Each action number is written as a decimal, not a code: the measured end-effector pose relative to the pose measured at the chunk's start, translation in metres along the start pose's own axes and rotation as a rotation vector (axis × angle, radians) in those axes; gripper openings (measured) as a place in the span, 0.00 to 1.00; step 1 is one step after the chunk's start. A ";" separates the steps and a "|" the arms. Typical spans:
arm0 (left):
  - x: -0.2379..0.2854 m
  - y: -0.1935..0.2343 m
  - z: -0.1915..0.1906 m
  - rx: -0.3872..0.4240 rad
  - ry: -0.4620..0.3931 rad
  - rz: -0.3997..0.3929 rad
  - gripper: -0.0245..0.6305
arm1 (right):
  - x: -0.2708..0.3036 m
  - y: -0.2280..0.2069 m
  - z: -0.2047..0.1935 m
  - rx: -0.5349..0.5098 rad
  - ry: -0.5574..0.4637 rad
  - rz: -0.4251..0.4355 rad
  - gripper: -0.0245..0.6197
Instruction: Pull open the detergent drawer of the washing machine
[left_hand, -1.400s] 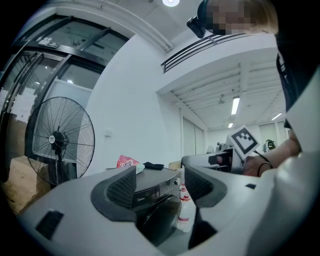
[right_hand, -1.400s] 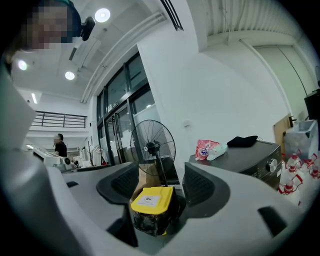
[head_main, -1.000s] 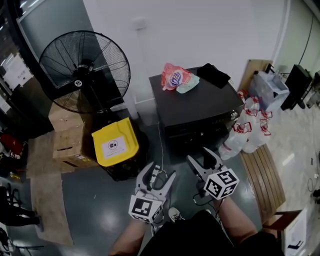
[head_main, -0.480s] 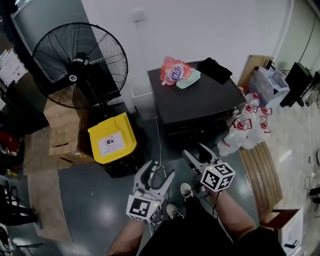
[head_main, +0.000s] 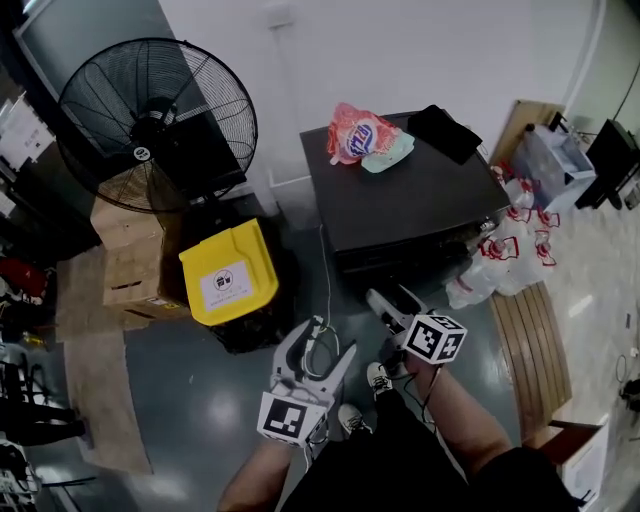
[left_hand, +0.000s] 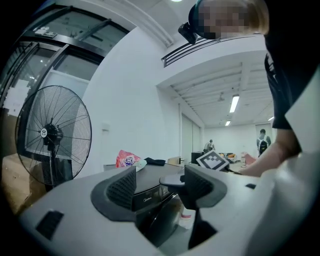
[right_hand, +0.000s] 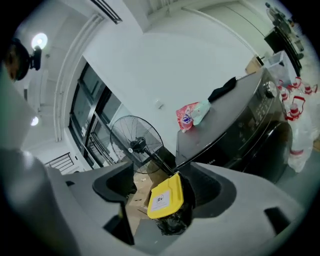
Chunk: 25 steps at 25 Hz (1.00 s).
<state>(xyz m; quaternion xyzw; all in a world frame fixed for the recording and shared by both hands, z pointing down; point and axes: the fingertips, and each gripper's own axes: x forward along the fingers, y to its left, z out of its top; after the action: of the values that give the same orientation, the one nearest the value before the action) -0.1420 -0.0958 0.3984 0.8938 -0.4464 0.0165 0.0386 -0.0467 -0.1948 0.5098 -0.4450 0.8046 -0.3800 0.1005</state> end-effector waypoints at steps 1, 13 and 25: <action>0.004 0.000 -0.002 0.001 0.011 -0.005 0.46 | 0.005 -0.007 0.000 0.023 0.003 -0.006 0.60; 0.056 0.016 -0.019 -0.021 0.065 0.000 0.46 | 0.061 -0.077 -0.011 0.230 0.042 -0.040 0.65; 0.100 0.036 -0.044 -0.059 0.123 0.015 0.46 | 0.110 -0.138 -0.025 0.487 0.036 -0.050 0.74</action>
<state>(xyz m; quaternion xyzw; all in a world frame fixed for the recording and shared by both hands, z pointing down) -0.1103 -0.1937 0.4510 0.8863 -0.4502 0.0585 0.0920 -0.0349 -0.3125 0.6433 -0.4206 0.6798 -0.5729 0.1810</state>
